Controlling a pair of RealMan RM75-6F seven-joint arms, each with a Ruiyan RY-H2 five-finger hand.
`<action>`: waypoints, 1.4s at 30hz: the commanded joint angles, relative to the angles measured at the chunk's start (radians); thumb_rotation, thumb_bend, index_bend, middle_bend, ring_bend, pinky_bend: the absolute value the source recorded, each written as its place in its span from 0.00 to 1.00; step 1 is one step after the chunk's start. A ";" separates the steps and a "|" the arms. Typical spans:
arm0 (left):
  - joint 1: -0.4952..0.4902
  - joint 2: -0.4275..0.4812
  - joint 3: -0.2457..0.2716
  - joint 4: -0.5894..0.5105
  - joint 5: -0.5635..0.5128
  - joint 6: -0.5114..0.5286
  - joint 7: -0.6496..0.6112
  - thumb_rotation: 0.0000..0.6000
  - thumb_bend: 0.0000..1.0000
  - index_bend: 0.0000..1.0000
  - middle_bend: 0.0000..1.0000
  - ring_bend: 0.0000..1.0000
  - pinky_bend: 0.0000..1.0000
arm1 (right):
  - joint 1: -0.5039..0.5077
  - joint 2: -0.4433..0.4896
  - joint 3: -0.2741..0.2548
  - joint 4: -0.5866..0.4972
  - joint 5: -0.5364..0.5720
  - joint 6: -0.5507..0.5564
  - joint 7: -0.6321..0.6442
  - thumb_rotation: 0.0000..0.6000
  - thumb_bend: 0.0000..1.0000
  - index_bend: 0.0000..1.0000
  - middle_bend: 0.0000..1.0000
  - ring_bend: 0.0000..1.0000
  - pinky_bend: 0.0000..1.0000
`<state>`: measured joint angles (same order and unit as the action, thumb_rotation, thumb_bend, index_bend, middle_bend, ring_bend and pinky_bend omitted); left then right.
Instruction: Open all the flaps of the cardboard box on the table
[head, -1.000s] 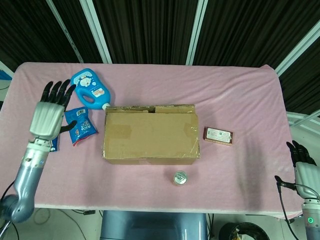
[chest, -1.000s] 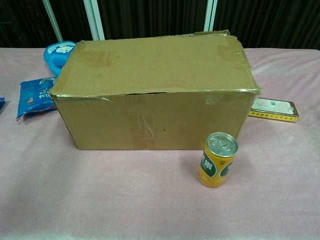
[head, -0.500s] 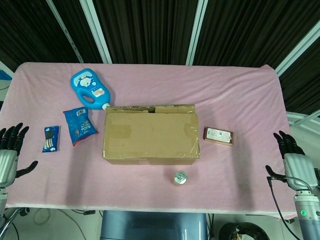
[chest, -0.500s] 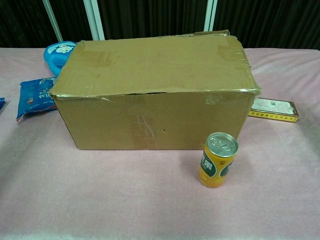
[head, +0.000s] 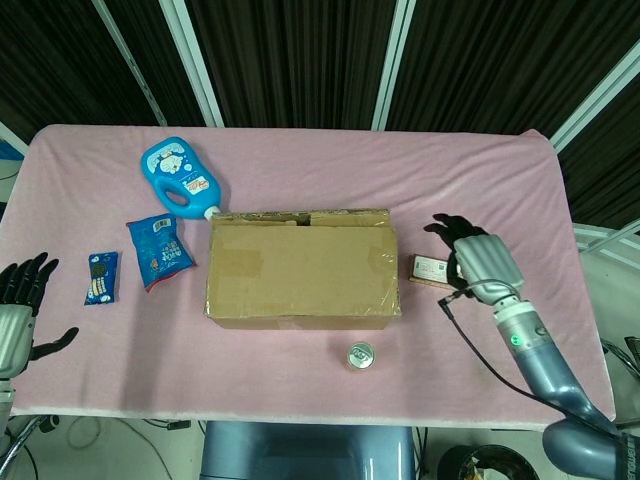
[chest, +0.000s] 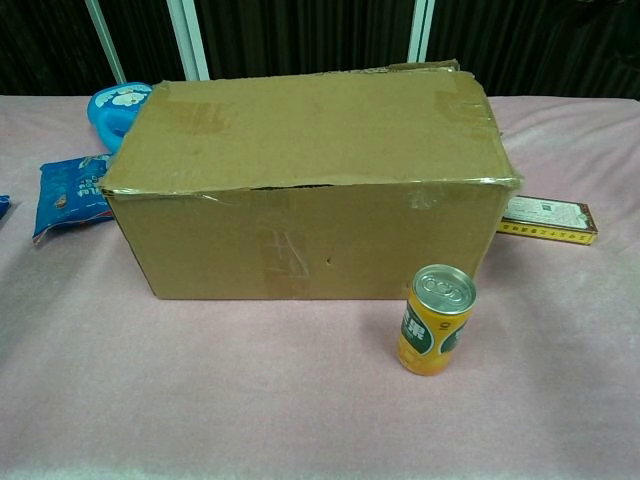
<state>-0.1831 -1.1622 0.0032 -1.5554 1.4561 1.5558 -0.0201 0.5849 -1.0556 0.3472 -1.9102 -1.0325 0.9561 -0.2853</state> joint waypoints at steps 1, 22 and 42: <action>0.001 0.002 -0.003 0.001 0.004 -0.005 -0.005 1.00 0.13 0.00 0.00 0.00 0.00 | 0.122 -0.089 0.042 0.063 0.145 -0.076 -0.076 1.00 1.00 0.28 0.22 0.22 0.34; 0.006 0.013 -0.030 -0.006 0.001 -0.049 -0.053 1.00 0.15 0.00 0.00 0.00 0.00 | 0.354 -0.266 0.058 0.193 0.422 -0.019 -0.178 1.00 1.00 0.30 0.29 0.29 0.34; 0.011 0.017 -0.045 -0.011 0.002 -0.069 -0.061 1.00 0.15 0.00 0.00 0.00 0.00 | 0.375 -0.280 0.021 0.162 0.411 0.037 -0.176 1.00 1.00 0.31 0.32 0.32 0.34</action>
<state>-0.1718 -1.1456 -0.0422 -1.5660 1.4582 1.4868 -0.0813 0.9593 -1.3345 0.3692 -1.7498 -0.6240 0.9932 -0.4627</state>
